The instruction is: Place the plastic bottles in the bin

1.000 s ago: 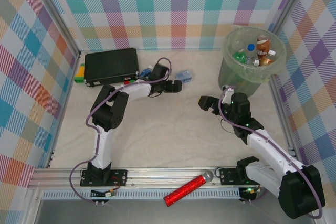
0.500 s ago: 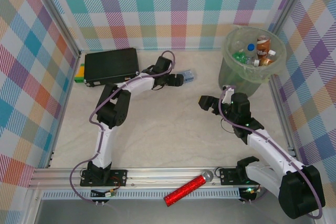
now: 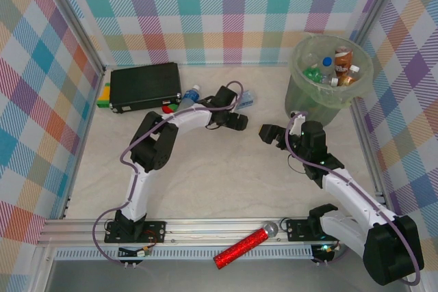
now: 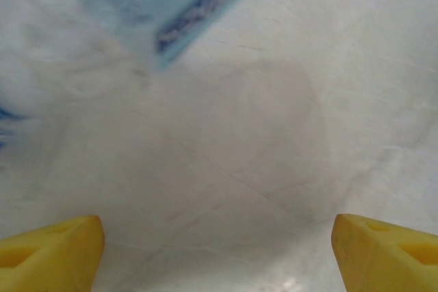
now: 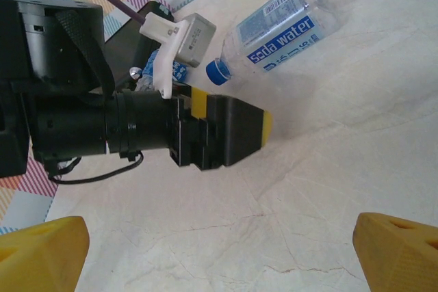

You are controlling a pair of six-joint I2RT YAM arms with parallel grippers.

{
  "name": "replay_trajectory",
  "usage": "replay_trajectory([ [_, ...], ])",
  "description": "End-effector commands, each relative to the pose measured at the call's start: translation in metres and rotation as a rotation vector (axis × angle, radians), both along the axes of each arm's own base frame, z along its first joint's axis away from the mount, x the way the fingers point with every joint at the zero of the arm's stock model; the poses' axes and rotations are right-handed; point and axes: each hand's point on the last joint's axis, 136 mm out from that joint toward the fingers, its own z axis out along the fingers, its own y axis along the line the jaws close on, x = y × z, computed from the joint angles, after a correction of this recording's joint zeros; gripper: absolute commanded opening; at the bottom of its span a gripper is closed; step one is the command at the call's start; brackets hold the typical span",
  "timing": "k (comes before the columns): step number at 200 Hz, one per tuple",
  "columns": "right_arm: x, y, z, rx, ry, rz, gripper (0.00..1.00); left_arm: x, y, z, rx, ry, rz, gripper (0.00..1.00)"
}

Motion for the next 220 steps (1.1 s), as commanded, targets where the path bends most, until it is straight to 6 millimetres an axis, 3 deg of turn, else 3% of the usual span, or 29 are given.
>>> replay_trajectory([
  [1, 0.0, 0.0, -0.001, -0.001, 0.0, -0.003, 0.99, 0.009, 0.018, 0.024, 0.075, -0.063, 0.035, 0.88],
  [31, -0.001, -0.001, -0.002, -0.004, 0.002, -0.01, 0.99, 0.023, 0.037, 0.018, 0.178, -0.101, 0.107, 0.92],
  [58, 0.0, -0.001, -0.002, -0.006, 0.004, -0.013, 0.99, 0.035, 0.04, 0.018, 0.202, -0.144, 0.127, 0.96],
  [135, 0.002, 0.0, -0.005, -0.01, 0.014, -0.005, 0.99, 0.068, 0.022, 0.005, 0.248, -0.182, 0.041, 1.0],
  [171, 0.002, 0.0, -0.005, -0.01, 0.013, -0.008, 0.99, 0.052, 0.012, 0.001, 0.201, -0.116, -0.02, 0.93],
  [220, 0.002, 0.001, -0.007, -0.008, 0.022, -0.005, 0.99, 0.019, -0.012, 0.025, 0.112, -0.121, -0.105, 0.87],
])
